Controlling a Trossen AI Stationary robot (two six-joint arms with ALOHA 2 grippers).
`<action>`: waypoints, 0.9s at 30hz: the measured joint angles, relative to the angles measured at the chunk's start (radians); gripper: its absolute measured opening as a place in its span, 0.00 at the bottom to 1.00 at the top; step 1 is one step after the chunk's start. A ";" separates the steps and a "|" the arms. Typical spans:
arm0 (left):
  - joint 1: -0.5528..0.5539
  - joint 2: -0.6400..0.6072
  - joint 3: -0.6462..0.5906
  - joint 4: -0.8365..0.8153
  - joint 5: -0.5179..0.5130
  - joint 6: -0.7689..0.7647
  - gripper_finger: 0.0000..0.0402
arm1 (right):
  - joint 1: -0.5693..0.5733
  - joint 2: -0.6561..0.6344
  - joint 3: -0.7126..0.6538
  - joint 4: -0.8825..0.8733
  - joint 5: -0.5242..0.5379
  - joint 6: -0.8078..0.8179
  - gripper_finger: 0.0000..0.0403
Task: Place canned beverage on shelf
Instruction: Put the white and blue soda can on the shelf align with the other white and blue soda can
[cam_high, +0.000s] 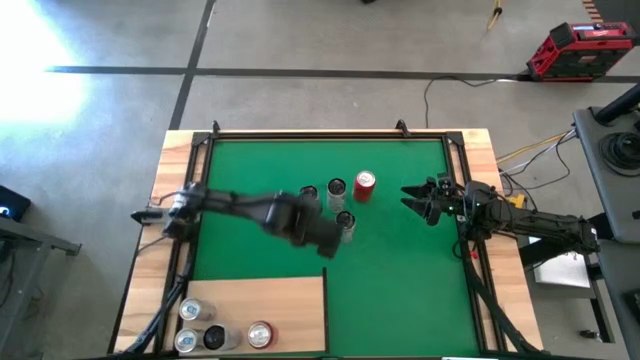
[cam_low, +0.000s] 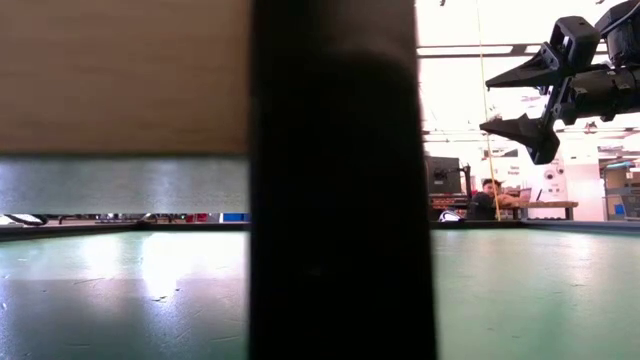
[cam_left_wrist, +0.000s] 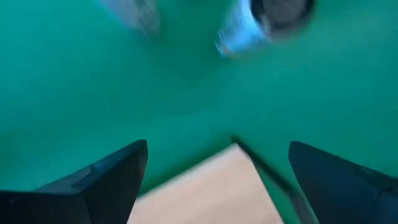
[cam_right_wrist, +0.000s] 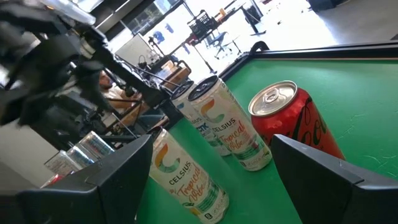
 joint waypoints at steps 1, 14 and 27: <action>0.029 -0.002 -0.005 0.001 0.000 0.015 0.93 | 0.000 0.000 0.000 0.000 0.000 0.000 0.79; 0.376 0.000 -0.065 0.035 0.041 0.330 0.93 | 0.000 0.000 0.000 0.000 0.000 0.000 0.79; 0.459 0.076 -0.068 0.032 0.162 0.471 0.93 | 0.000 0.000 0.000 0.000 0.000 0.000 0.79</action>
